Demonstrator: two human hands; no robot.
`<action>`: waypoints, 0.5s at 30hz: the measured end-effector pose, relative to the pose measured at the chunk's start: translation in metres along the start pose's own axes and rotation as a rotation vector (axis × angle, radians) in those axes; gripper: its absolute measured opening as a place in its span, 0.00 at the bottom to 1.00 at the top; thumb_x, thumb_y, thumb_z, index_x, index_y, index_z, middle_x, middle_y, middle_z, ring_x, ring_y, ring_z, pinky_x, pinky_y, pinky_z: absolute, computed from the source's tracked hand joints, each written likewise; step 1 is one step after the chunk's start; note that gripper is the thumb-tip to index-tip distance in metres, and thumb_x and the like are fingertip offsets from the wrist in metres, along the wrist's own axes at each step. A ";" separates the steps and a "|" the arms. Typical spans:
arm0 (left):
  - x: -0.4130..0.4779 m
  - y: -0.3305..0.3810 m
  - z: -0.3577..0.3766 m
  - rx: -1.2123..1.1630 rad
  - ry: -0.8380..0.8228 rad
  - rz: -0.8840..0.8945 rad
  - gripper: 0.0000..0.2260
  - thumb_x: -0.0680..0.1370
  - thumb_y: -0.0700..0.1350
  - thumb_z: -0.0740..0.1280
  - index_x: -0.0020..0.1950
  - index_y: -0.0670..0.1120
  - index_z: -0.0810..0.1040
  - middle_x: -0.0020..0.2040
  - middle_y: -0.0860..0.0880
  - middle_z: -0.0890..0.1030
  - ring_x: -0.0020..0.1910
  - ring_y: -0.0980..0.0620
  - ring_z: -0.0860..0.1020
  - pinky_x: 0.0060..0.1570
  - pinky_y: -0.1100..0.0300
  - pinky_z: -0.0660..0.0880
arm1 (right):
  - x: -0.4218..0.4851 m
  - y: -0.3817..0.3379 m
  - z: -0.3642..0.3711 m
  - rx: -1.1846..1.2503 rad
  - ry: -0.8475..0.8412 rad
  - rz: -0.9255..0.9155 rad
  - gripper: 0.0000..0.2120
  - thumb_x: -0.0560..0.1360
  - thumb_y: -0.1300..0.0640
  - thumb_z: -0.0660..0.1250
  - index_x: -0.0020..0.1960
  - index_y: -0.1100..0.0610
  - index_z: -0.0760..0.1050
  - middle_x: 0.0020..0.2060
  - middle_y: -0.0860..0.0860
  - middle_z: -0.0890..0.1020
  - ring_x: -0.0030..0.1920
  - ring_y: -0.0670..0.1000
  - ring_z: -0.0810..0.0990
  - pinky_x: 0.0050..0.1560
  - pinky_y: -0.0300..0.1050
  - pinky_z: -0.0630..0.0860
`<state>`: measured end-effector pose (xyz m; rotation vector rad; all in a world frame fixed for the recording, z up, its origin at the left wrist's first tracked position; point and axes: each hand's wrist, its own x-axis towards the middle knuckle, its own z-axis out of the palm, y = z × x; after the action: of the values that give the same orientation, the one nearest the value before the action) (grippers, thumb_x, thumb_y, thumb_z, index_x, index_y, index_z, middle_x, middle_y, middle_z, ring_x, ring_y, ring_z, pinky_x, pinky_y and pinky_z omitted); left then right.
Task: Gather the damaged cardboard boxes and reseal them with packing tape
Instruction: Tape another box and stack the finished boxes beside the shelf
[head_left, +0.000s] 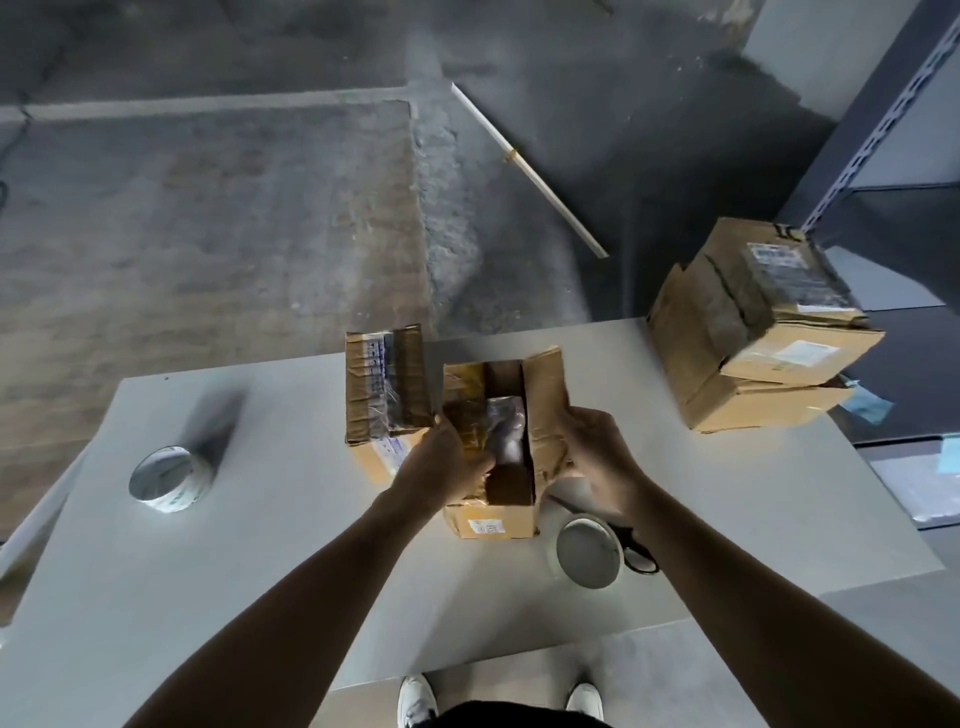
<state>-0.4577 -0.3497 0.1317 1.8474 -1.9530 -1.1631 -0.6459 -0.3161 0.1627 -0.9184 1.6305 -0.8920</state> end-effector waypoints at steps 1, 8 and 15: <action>-0.002 -0.004 -0.002 0.010 0.016 -0.011 0.25 0.76 0.51 0.71 0.67 0.43 0.65 0.50 0.47 0.78 0.48 0.48 0.79 0.46 0.58 0.77 | 0.001 0.001 -0.001 0.062 -0.001 0.035 0.12 0.81 0.54 0.64 0.47 0.62 0.80 0.38 0.58 0.84 0.37 0.55 0.85 0.34 0.50 0.82; -0.003 0.001 0.003 0.069 0.034 -0.026 0.32 0.74 0.54 0.72 0.71 0.43 0.62 0.55 0.44 0.80 0.52 0.45 0.80 0.51 0.53 0.80 | 0.002 -0.002 0.002 -0.132 -0.044 -0.019 0.12 0.72 0.51 0.63 0.46 0.57 0.80 0.42 0.58 0.85 0.43 0.58 0.86 0.44 0.60 0.84; -0.001 0.001 0.006 0.074 0.012 -0.012 0.33 0.74 0.56 0.72 0.72 0.43 0.61 0.56 0.44 0.79 0.52 0.46 0.80 0.52 0.52 0.80 | -0.002 -0.001 -0.008 0.009 -0.133 0.049 0.09 0.81 0.58 0.63 0.58 0.61 0.77 0.51 0.62 0.84 0.48 0.57 0.85 0.41 0.46 0.82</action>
<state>-0.4622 -0.3463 0.1286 1.8998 -2.0065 -1.0943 -0.6527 -0.3136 0.1659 -0.9085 1.5274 -0.7885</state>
